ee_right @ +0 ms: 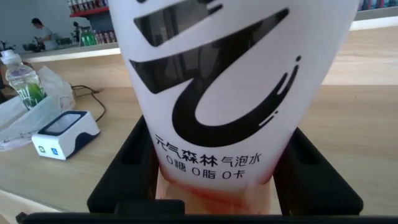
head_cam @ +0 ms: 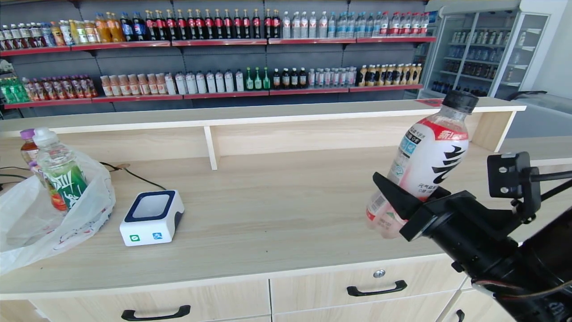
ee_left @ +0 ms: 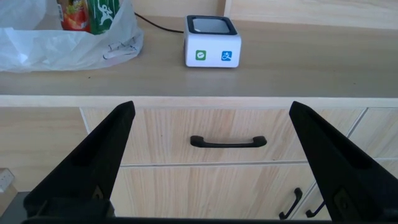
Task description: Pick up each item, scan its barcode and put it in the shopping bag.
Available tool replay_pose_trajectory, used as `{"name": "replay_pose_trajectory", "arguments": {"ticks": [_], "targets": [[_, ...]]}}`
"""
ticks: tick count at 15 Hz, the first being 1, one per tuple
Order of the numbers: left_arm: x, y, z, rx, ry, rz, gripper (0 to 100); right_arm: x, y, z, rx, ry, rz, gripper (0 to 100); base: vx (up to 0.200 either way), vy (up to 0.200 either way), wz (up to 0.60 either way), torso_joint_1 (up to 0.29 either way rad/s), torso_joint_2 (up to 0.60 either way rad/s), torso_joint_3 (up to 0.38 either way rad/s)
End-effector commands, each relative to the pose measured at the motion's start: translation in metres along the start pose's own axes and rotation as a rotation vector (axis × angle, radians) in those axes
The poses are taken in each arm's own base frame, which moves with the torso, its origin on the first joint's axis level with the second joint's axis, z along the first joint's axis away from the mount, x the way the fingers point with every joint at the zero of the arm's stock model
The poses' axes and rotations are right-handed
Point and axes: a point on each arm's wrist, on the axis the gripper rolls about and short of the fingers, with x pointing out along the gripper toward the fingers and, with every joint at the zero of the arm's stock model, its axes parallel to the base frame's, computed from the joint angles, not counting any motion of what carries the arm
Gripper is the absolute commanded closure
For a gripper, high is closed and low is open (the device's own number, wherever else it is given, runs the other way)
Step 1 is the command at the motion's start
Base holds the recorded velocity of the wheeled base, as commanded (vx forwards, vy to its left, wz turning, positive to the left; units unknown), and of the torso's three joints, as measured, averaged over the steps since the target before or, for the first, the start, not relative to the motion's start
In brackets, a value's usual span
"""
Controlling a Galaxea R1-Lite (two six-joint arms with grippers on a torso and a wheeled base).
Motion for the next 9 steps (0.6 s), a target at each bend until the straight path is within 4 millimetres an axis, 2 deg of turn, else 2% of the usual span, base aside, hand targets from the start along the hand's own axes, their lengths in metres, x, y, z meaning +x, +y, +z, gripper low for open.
{"name": "replay_pose_trajectory", "arguments": {"ticks": [1, 4, 8, 9], "targets": [[0.0, 0.0, 0.0, 0.0, -0.001, 0.0, 0, 0.001, 0.004, 0.008, 0.008, -0.032, 0.048, 100, 0.0, 0.0, 0.0, 0.0, 0.0, 0.0], [0.0, 0.0, 0.0, -0.001, 0.001, 0.0, 0, 0.007, 0.011, 0.017, 0.022, -0.07, 0.144, 100, 0.0, 0.0, 0.0, 0.0, 0.0, 0.0], [0.0, 0.0, 0.0, -0.001, -0.001, 0.0, 0, -0.003, 0.017, 0.026, 0.125, -0.075, 0.29, 100, 0.0, 0.0, 0.0, 0.0, 0.0, 0.0], [0.0, 0.0, 0.0, -0.001, 0.001, 0.0, 0, -0.013, 0.015, 0.03, 0.149, -0.071, 0.331, 100, 0.0, 0.0, 0.0, 0.0, 0.0, 0.0]]}}
